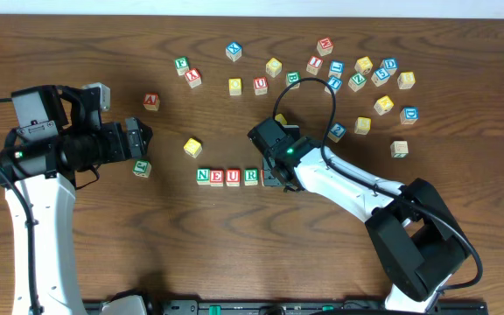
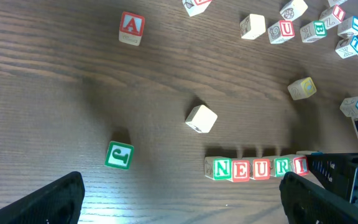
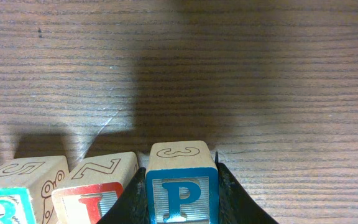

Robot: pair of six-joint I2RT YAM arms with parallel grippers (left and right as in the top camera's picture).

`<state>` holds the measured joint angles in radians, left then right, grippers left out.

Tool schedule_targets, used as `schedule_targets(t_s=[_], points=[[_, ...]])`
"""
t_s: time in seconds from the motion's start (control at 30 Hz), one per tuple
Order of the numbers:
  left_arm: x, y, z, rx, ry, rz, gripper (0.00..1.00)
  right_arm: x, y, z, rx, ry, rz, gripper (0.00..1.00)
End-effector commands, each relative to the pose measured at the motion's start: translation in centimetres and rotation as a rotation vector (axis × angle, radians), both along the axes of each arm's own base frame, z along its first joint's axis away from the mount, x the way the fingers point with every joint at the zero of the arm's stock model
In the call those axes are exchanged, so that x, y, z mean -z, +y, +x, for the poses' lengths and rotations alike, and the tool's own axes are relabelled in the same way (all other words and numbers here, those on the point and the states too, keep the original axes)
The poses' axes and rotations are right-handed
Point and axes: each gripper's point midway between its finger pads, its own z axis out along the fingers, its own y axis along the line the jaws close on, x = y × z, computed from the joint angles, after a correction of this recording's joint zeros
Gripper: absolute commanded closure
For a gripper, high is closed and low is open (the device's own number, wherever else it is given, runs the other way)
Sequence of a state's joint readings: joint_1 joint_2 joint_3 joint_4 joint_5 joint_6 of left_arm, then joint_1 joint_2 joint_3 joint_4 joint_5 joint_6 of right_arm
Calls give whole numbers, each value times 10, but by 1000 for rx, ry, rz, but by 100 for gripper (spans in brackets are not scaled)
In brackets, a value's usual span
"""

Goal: Spell out NEURIPS
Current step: 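Lower the blue P block beside the red I block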

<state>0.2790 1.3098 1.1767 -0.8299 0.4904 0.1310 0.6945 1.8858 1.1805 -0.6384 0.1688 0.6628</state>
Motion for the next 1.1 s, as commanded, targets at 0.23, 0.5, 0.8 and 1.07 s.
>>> schedule_targets(t_s=[0.23,0.5,0.8,1.07], points=[[-8,3,3,-10,-21,9,1,12,0,-6,9,31,-13,76],[-8,3,3,-10,-21,8,1,12,0,-6,9,31,-13,69],[-8,3,3,-10,-21,8,1,12,-1,-6,9,31,-13,68],[-8,3,3,-10,-21,9,1,11,0,-6,9,29,-11,68]])
